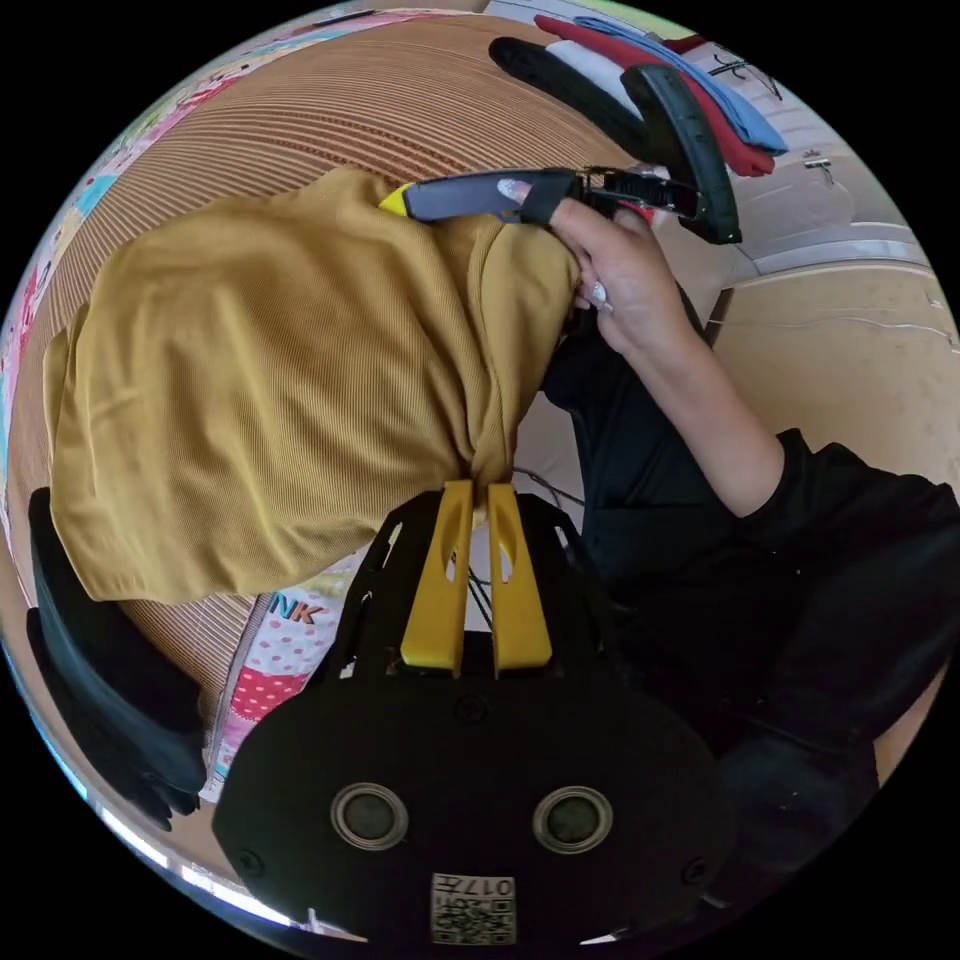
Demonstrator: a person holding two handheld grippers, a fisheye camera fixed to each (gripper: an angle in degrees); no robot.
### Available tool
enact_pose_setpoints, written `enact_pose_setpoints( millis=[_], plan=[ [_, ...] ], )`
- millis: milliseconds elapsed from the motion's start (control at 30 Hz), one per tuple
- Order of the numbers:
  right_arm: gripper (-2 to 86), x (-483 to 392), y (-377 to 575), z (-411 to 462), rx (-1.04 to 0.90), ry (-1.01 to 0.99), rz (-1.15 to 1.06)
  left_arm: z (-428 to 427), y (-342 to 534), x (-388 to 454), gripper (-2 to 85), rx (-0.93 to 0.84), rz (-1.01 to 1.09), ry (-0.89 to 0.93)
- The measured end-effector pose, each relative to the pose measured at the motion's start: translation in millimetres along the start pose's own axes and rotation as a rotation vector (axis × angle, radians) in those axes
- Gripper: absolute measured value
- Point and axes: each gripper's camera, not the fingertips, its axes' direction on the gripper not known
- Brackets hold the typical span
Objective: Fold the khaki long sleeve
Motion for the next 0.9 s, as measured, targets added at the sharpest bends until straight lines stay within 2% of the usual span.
enact_pose_setpoints(
  millis=[133,267,367,433,567,633,900],
  plan=[
    [3.8,3.7,-1.3,-12.0,0.048,-0.102,-0.093,-36.0,37.9,-28.7,2.6,0.126,-0.024,0.108],
    [3.4,8.5,4.0,-41.6,0.187,-0.382,-0.294,-75.9,83.2,-59.6,0.5,0.325,-0.089,0.17],
    [3.3,27.7,-4.5,-33.7,0.112,-0.633,-0.325,-104.4,121.9,-85.2,-0.2,0.55,-0.116,0.289],
    [3.3,41.1,-11.2,-19.7,0.04,-0.759,-0.315,-108.8,137.5,-100.9,0.5,0.636,-0.142,0.358],
    [3.3,41.6,-15.0,-19.7,0.013,-0.761,-0.389,-89.8,145.9,-125.1,10.0,0.596,-0.279,0.33],
    [3.4,36.2,-15.2,-20.7,-0.029,-0.73,-0.469,-78.9,149.4,-131.5,11.9,0.598,-0.321,0.322],
    [3.9,50.0,-23.9,-17.5,-0.09,-0.73,-0.53,-42.3,177.9,-157.6,12.5,0.672,-0.383,0.428]
  ],
)
